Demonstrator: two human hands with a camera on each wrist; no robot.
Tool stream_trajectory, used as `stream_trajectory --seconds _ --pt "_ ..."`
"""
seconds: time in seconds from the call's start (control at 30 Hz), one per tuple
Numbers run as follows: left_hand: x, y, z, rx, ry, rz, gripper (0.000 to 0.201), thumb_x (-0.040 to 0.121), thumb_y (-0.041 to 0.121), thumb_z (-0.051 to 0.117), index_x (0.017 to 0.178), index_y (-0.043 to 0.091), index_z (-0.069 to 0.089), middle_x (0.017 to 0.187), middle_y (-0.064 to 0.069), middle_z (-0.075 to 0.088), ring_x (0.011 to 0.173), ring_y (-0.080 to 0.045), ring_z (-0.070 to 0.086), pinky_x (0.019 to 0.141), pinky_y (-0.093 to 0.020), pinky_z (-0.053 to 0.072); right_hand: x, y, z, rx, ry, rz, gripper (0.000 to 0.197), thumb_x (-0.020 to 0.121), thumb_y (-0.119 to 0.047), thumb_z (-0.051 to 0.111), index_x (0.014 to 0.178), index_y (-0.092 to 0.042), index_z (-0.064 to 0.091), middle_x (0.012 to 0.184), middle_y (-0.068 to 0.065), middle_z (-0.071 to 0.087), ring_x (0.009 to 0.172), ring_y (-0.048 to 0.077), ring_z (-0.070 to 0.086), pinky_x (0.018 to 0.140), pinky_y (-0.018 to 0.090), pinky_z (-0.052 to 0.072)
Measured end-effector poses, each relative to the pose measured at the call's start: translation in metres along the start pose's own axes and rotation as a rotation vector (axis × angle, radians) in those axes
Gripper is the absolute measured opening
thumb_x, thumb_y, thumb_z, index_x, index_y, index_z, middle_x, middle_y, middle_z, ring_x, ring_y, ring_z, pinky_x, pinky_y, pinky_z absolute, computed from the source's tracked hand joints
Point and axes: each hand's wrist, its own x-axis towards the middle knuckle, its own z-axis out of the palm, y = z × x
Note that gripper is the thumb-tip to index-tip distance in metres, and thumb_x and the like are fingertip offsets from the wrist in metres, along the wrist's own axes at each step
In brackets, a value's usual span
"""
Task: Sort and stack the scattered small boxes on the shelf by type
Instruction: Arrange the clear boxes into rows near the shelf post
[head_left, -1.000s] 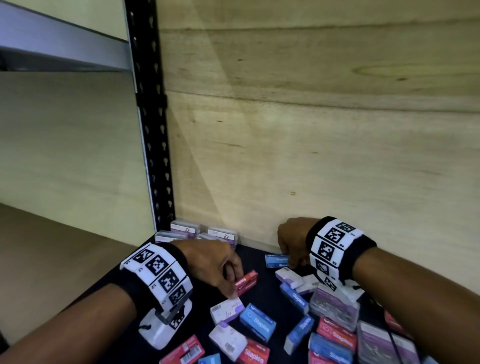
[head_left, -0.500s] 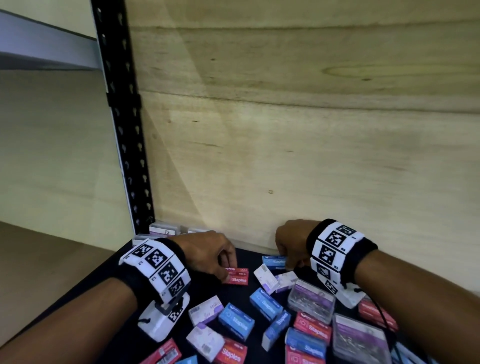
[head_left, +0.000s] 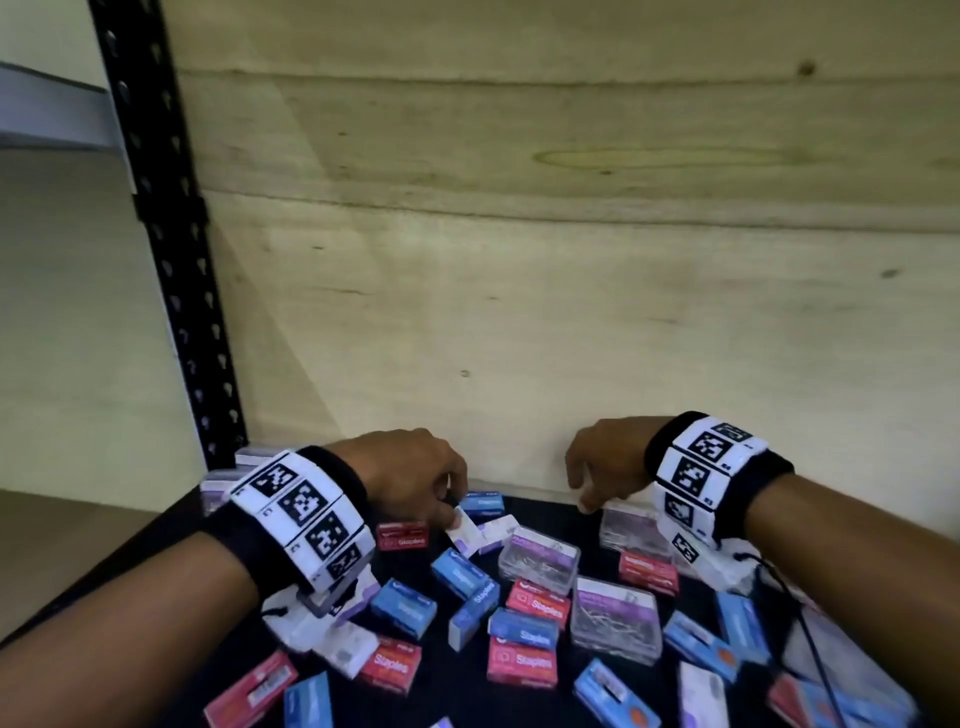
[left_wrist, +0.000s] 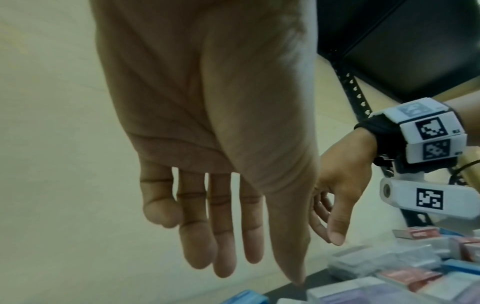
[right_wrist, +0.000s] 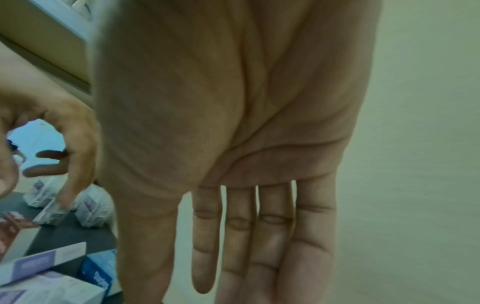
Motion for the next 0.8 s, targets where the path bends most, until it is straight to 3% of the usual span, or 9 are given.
stream_trajectory --seconds 0.17,0.33,0.43,0.57,0.63,0.8 --pt "0.018 0.043 0.007 0.038 -0.075 0.096 0.045 0.09 0.053 0.06 0.128 0.03 0.058 0.122 0.006 0.06 0.106 -0.016 0.058 0.09 -0.033 0.048 -0.027 0.02 0.018 0.075 -0.047 0.023 0.035 0.082 -0.052 0.071 0.106 -0.026 0.069 0.095 -0.004 0.073 0.09 0.018 0.067 0.085 0.033 0.053" --pt "0.03 0.064 0.015 0.045 -0.113 0.119 0.051 0.095 0.043 0.056 0.142 0.025 0.049 0.139 0.004 0.052 0.124 -0.017 0.051 0.099 -0.03 0.042 -0.055 0.014 0.033 0.159 -0.096 -0.051 0.045 0.076 -0.062 0.072 0.103 -0.027 0.069 0.094 -0.012 0.065 0.091 0.014 0.061 0.087 0.034 0.051" --pt "0.03 0.068 0.015 0.056 -0.138 0.103 0.05 0.095 0.041 0.057 0.141 0.022 0.05 0.14 0.003 0.051 0.124 -0.019 0.051 0.102 -0.034 0.043 -0.066 0.007 0.039 0.162 -0.122 -0.082 0.056 0.074 -0.065 0.072 0.111 -0.024 0.068 0.098 -0.012 0.064 0.09 0.011 0.057 0.085 0.032 0.048" --pt "0.028 0.068 0.016 0.045 -0.148 0.088 0.044 0.093 0.042 0.059 0.133 0.023 0.056 0.137 0.004 0.052 0.121 -0.018 0.051 0.102 -0.037 0.042 -0.067 0.002 0.05 0.162 -0.17 -0.093 0.057 0.07 -0.065 0.076 0.107 -0.022 0.071 0.102 -0.005 0.071 0.086 0.013 0.06 0.085 0.035 0.052" --pt "0.026 0.068 0.014 0.015 -0.14 0.052 0.044 0.091 0.042 0.064 0.13 0.024 0.055 0.131 0.005 0.052 0.116 -0.017 0.052 0.097 -0.034 0.042 -0.066 0.001 0.053 0.165 -0.171 -0.074 0.057 0.068 -0.063 0.079 0.105 -0.02 0.07 0.101 -0.002 0.071 0.084 0.015 0.061 0.084 0.037 0.053" --pt "0.027 0.069 0.015 -0.071 -0.13 0.022 0.041 0.085 0.037 0.072 0.119 0.025 0.051 0.11 0.009 0.054 0.084 -0.009 0.052 0.067 -0.025 0.038 -0.069 0.002 0.053 0.214 -0.194 -0.064 0.058 0.069 -0.053 0.083 0.11 -0.016 0.064 0.106 0.0 0.07 0.085 0.015 0.059 0.071 0.03 0.048"
